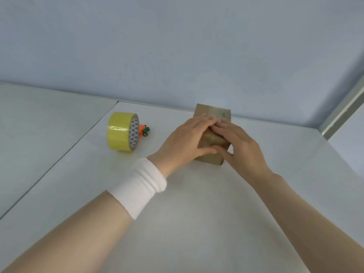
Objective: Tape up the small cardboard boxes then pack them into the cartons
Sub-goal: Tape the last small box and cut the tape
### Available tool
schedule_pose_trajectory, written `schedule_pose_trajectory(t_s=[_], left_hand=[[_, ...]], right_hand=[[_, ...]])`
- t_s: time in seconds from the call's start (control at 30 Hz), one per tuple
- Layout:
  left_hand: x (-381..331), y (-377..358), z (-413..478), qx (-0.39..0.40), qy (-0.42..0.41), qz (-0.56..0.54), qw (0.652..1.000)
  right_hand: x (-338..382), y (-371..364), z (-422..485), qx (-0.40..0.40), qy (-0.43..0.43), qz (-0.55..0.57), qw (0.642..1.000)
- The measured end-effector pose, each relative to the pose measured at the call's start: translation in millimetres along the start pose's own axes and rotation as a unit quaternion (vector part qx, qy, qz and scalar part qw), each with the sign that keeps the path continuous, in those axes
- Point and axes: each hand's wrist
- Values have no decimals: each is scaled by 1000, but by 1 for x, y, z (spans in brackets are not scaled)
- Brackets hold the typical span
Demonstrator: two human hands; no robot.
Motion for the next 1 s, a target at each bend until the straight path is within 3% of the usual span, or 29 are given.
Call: schedule_pose_trajectory(t_s=[0.13, 0.27, 0.43, 0.53, 0.6, 0.67, 0.73, 0.83, 1.0], left_hand=[[9, 2, 0, -10, 36, -75, 996], [8, 24, 7, 64, 55, -150, 985], [8, 62, 14, 164, 102, -151, 970], [-8, 62, 12, 117, 142, -160, 970], [-20, 52, 9, 92, 136, -134, 977], [-28, 39, 3, 130, 99, -69, 984], [-30, 28, -2, 180, 18, 55, 982], [-28, 30, 0, 215, -17, 103, 971], [-28, 38, 0, 196, 18, 105, 975]], right_hand=[[-22, 20, 12, 100, -51, 84, 990], [-24, 37, 23, 165, -78, 86, 979], [17, 51, 2, 87, -37, -91, 991], [36, 66, -1, 49, -33, -55, 997], [37, 77, 7, 87, -101, -6, 991], [29, 84, 16, 130, -174, 46, 975], [24, 84, 23, 125, -204, 73, 968], [28, 73, 30, 141, -200, 96, 965], [31, 47, 32, 182, -94, 29, 978]])
Point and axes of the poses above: each hand's wrist, its own z-axis towards the middle knuckle, its own y-axis out of the back of the hand, x = y × z, and after that the axes turned 15 degrees about -x, right-handed
